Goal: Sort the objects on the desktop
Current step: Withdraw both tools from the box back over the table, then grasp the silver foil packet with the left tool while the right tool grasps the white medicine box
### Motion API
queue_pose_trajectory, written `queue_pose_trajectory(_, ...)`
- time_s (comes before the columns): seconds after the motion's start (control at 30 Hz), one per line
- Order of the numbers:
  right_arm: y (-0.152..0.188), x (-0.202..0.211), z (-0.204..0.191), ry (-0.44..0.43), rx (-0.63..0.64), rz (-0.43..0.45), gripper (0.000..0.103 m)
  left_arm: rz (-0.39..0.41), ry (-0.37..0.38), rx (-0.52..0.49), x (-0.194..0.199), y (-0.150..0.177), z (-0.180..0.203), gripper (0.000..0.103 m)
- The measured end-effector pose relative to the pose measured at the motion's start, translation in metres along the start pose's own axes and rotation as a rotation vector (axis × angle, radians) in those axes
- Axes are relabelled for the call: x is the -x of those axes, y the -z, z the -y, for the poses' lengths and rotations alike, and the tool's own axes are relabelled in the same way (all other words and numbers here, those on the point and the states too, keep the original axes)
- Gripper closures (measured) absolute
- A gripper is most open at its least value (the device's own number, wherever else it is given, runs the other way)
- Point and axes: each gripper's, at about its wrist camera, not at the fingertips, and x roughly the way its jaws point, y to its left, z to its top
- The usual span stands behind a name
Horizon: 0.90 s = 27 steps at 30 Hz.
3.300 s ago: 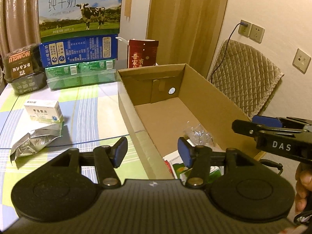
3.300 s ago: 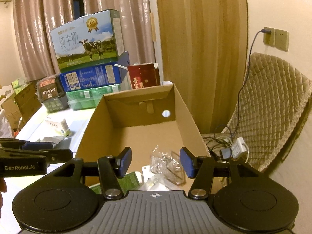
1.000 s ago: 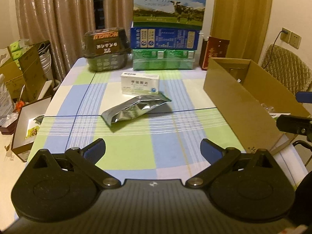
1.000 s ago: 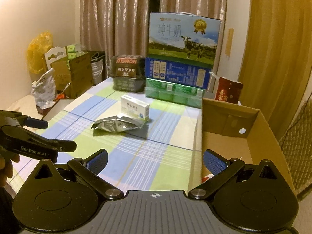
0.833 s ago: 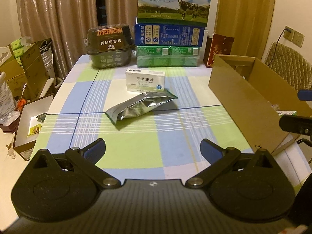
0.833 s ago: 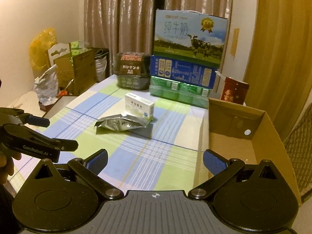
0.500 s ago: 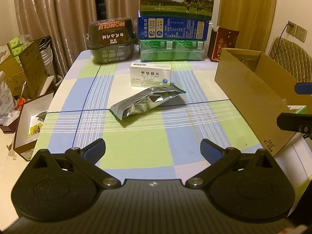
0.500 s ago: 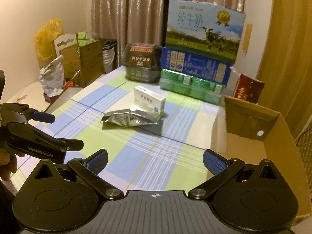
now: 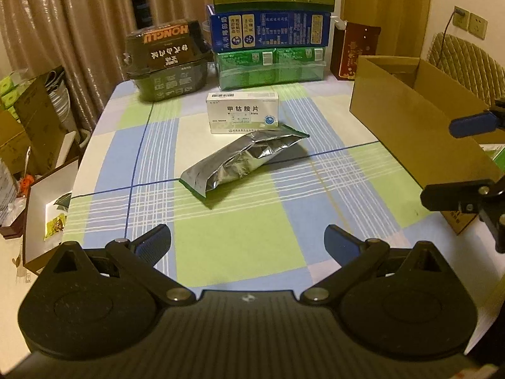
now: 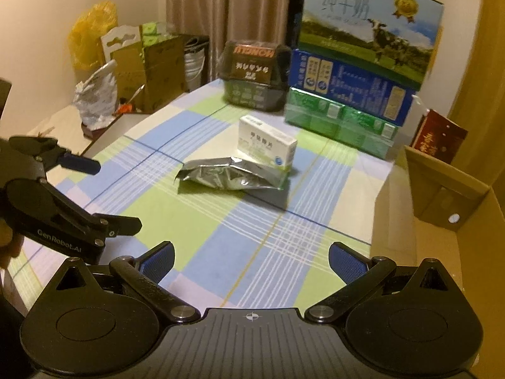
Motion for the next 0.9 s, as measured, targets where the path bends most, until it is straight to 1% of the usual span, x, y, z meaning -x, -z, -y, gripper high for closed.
queue_pose_trajectory(0.2, -0.006, -0.017, 0.002, 0.0, 0.039, -0.029, 0.002, -0.025, 0.008, -0.055, -0.011, -0.005, -0.009, 0.001)
queue_pose_trajectory(0.4, -0.01, -0.032, 0.001, -0.005, 0.064, -0.056, 0.002, -0.032, 0.014, -0.075, -0.019, -0.011, -0.02, 0.001)
queue_pose_trajectory(0.57, -0.013, -0.044, 0.0, -0.006, 0.091, -0.075, 0.002, -0.047, 0.037, -0.101, -0.028, -0.016, -0.025, 0.001)
queue_pose_trajectory(0.77, -0.022, -0.054, 0.003, -0.013, 0.173, -0.083, 0.002, -0.054, 0.075, -0.152, -0.038, -0.024, -0.029, 0.002)
queue_pose_trajectory(0.9, -0.037, -0.06, 0.005, -0.023, 0.281, -0.088, 0.002, -0.056, 0.098, -0.186, -0.047, -0.032, -0.036, 0.001)
